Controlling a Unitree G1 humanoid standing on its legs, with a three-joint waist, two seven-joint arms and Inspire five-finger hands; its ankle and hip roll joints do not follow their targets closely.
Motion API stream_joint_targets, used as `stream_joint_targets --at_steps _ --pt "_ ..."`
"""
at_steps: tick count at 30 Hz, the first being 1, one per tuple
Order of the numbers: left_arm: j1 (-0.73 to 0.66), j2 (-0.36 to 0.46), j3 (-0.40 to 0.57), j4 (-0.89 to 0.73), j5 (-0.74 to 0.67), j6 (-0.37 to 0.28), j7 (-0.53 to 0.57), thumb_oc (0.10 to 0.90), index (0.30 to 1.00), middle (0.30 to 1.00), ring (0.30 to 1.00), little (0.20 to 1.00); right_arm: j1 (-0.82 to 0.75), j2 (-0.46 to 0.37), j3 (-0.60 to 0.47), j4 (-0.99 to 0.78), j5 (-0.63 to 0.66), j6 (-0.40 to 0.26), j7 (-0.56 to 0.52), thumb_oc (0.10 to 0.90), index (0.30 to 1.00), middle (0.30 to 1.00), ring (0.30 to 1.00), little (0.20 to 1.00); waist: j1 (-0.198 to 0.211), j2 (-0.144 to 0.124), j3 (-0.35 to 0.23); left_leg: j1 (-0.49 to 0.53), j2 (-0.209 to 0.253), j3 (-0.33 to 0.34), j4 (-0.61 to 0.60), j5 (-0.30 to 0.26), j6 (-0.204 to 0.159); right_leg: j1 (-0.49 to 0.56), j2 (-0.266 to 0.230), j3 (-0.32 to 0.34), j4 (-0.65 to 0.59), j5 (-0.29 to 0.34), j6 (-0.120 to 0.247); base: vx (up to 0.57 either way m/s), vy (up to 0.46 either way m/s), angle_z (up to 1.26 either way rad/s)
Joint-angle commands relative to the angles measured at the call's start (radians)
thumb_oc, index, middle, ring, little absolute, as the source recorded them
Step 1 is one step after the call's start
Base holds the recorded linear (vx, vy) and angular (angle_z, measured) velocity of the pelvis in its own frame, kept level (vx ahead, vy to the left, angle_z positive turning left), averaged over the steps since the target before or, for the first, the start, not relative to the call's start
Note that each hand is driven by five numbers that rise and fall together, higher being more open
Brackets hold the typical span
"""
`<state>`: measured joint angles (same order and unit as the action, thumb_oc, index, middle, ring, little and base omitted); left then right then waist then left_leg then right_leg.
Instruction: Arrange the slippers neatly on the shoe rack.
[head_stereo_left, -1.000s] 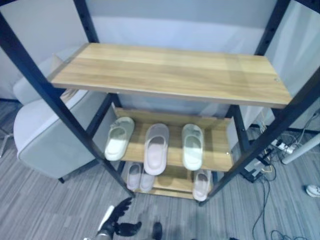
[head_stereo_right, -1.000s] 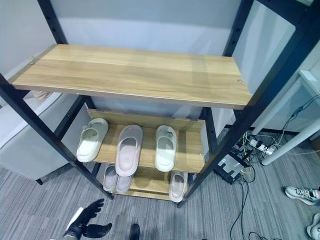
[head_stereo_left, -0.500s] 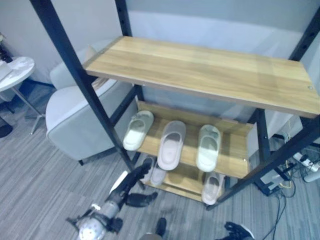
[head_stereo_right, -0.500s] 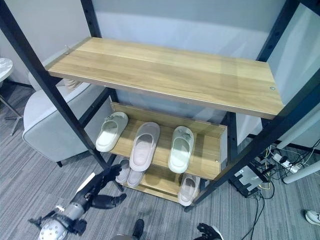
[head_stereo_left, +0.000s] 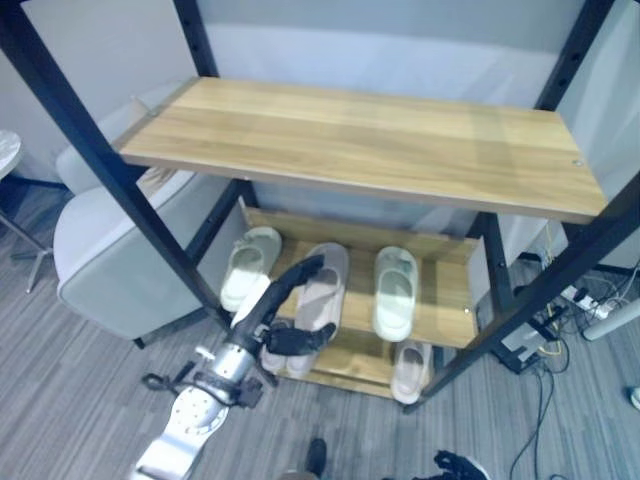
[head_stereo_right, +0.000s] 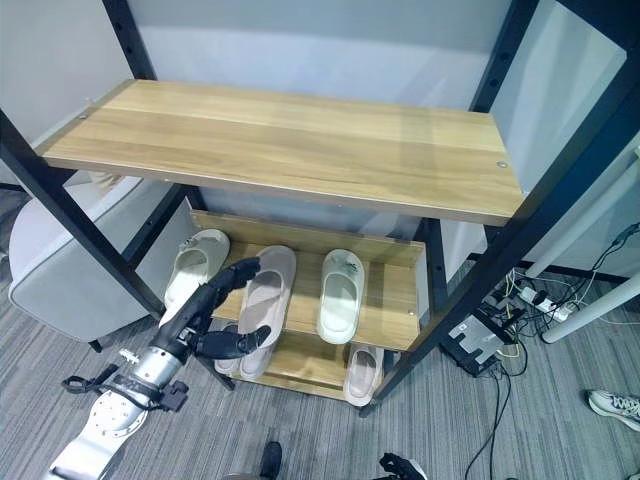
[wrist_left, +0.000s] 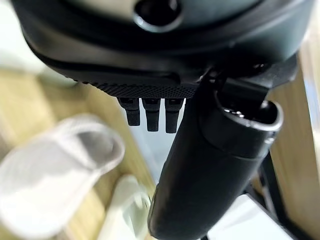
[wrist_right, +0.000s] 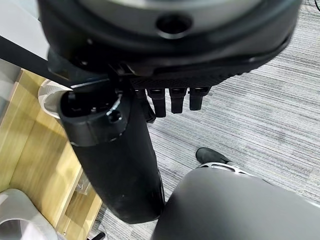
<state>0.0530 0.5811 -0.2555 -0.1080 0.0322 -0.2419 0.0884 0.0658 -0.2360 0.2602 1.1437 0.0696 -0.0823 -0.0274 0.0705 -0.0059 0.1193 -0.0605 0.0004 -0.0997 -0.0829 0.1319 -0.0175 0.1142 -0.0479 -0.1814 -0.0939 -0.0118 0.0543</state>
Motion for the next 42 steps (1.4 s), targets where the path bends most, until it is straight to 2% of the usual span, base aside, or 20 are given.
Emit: stream_joint_targets --at_steps 1,8,14,17,19,20,23,32,36,40,42 --pt "-0.156 0.044 -0.001 -0.016 0.288 -0.101 0.18 0.8 0.9 0.9 0.9 0.9 0.018 -0.012 0.051 0.02 -0.007 -0.001 -0.013 0.8 0.9 0.9 0.9 0.9 -0.027 -0.003 -0.026 0.048 0.036 0.017 -0.004 -0.09 -0.024 0.004 -0.011 0.06 0.014 -0.058 0.044 0.06 0.011 -0.16" --pt "-0.256 0.106 0.014 0.059 0.472 -0.056 0.322 0.8 0.9 0.9 0.9 0.9 0.031 -0.035 0.03 0.001 -0.001 -0.016 -0.037 0.8 0.9 0.9 0.9 0.9 -0.059 -0.003 -0.036 0.056 0.037 0.069 -0.004 -0.11 -0.022 -0.02 -0.019 0.105 0.008 -0.034 0.062 0.04 0.03 -0.21" --pt "-0.269 0.094 0.035 0.103 0.505 -0.026 0.344 0.8 0.9 0.9 0.9 0.9 0.054 -0.037 0.014 0.008 -0.004 -0.014 -0.035 0.8 0.9 0.9 0.9 0.9 -0.077 -0.001 -0.049 0.07 0.038 0.101 -0.004 -0.127 -0.018 -0.026 -0.025 0.134 0.007 -0.029 0.067 0.05 0.038 -0.3" --pt "-0.299 0.116 0.017 0.138 0.533 -0.018 0.339 0.8 0.9 0.9 0.9 0.9 0.056 -0.042 0.011 0.012 -0.004 -0.012 -0.026 0.8 0.9 0.9 0.9 0.9 -0.087 -0.001 -0.046 0.065 0.035 0.109 -0.004 -0.131 -0.017 -0.035 -0.027 0.137 0.007 -0.025 0.071 0.0 0.036 -0.1" --pt "-0.336 0.125 0.001 0.19 0.562 0.012 0.353 0.8 0.9 0.9 0.9 0.9 0.054 -0.044 0.018 0.011 -0.006 -0.01 -0.023 0.8 0.9 0.9 0.9 0.9 -0.095 -0.001 -0.041 0.059 0.033 0.112 -0.004 -0.137 -0.017 -0.045 -0.029 0.139 0.007 -0.026 0.074 0.01 0.019 -0.02" --pt "-0.339 0.125 -0.001 0.193 0.563 0.012 0.354 0.8 0.9 0.9 0.9 0.9 0.054 -0.044 0.017 0.011 -0.006 -0.01 -0.023 0.8 0.9 0.9 0.9 0.9 -0.094 -0.001 -0.04 0.053 0.034 0.113 -0.004 -0.128 -0.017 -0.05 -0.029 0.139 0.007 -0.018 0.073 0.0 0.0 0.0" --pt "-0.381 0.149 -0.022 0.237 0.669 0.065 0.372 0.8 0.9 0.9 0.9 0.9 0.045 -0.047 0.015 0.002 -0.003 -0.015 -0.026 0.8 0.9 0.9 0.9 0.9 -0.097 -0.004 -0.031 0.035 0.03 0.117 -0.004 -0.137 -0.015 -0.069 -0.031 0.143 0.007 -0.019 0.08 -0.03 0.039 -0.03" --pt "-0.404 0.133 -0.017 0.279 0.698 0.105 0.391 0.8 0.9 0.9 0.9 0.9 0.045 -0.054 0.002 -0.017 0.0 -0.018 -0.038 0.8 0.9 0.9 0.9 0.9 -0.1 -0.01 -0.029 0.031 0.024 0.127 -0.004 -0.142 -0.011 -0.077 -0.038 0.146 0.007 -0.015 0.084 0.01 0.026 -0.06" --pt "-0.441 0.128 -0.038 0.294 0.702 0.114 0.395 0.8 0.9 0.9 0.9 0.9 0.036 -0.055 0.008 -0.022 0.003 -0.019 -0.044 0.8 0.9 0.9 0.9 0.9 -0.106 -0.009 -0.022 0.022 0.021 0.129 -0.004 -0.142 -0.01 -0.088 -0.042 0.146 0.007 -0.012 0.086 0.01 0.015 0.0" --pt "-0.523 0.129 -0.097 0.344 0.712 0.131 0.396 0.8 0.9 0.9 0.9 0.9 0.024 -0.06 0.014 -0.028 0.006 -0.019 -0.047 0.8 0.9 0.9 0.9 0.9 -0.113 -0.006 -0.016 0.007 0.019 0.133 -0.004 -0.139 -0.008 -0.105 -0.042 0.15 0.007 -0.005 0.088 0.0 0.005 -0.01" --pt "-0.575 0.125 -0.148 0.399 0.752 0.16 0.388 0.8 0.9 0.9 0.9 0.9 0.014 -0.063 0.02 -0.032 0.009 -0.022 -0.051 0.8 0.9 0.9 0.9 0.9 -0.12 -0.001 -0.006 -0.003 0.018 0.137 -0.004 -0.138 -0.005 -0.118 -0.043 0.155 0.008 0.0 0.091 -0.03 0.032 -0.04"
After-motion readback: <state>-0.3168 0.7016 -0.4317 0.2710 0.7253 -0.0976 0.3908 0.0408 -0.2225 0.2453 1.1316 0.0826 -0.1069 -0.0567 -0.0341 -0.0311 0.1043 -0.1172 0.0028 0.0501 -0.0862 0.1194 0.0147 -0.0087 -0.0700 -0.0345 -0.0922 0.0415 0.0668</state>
